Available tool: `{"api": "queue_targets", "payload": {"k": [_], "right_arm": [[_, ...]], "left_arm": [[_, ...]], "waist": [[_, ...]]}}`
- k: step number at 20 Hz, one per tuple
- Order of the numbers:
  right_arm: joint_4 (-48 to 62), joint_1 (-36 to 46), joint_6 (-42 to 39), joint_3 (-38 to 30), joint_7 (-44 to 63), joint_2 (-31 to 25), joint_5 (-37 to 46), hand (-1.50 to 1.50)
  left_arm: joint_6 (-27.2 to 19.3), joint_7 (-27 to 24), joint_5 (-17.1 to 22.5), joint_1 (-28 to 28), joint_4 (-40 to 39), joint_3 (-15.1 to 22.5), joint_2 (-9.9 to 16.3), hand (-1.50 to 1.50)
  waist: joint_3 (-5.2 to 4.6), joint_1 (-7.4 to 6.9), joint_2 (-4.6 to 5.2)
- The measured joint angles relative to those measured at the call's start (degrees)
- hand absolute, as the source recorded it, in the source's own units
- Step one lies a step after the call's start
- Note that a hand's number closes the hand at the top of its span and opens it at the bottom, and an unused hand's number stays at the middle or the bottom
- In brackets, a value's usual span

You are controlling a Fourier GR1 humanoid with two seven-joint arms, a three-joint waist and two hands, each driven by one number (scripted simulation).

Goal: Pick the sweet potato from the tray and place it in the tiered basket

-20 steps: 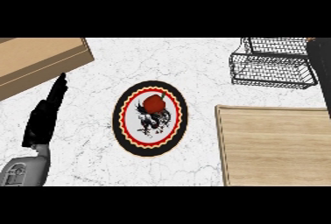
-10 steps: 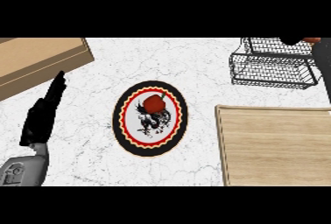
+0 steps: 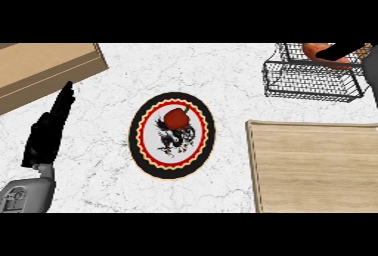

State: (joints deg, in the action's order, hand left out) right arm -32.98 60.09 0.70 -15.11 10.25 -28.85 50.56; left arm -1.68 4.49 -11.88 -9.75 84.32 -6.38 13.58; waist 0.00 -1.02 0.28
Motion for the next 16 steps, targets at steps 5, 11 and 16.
{"api": "queue_targets", "payload": {"k": [5, 11, 16], "right_arm": [[-0.4, -0.8, 4.3, -3.7, -2.9, 0.3, -3.8, -1.50], [-5.6, -1.4, 5.7, -6.7, -3.5, -2.0, -7.7, -1.50], [-9.3, -2.6, 1.9, -9.9, 0.9, -6.1, -11.4, -1.50]], "left_arm": [[-0.5, -1.1, -0.5, 1.1, -0.1, 0.3, -0.9, 0.00], [0.1, -1.2, 0.0, 1.3, -0.3, -0.5, -0.4, 0.00], [-0.2, -0.3, -0.4, 1.4, 0.5, -0.7, -0.5, 0.00]], "waist": [[0.02, 0.24, -0.07], [0.00, 0.77, -0.29], [-0.03, 1.29, -0.49]]}}
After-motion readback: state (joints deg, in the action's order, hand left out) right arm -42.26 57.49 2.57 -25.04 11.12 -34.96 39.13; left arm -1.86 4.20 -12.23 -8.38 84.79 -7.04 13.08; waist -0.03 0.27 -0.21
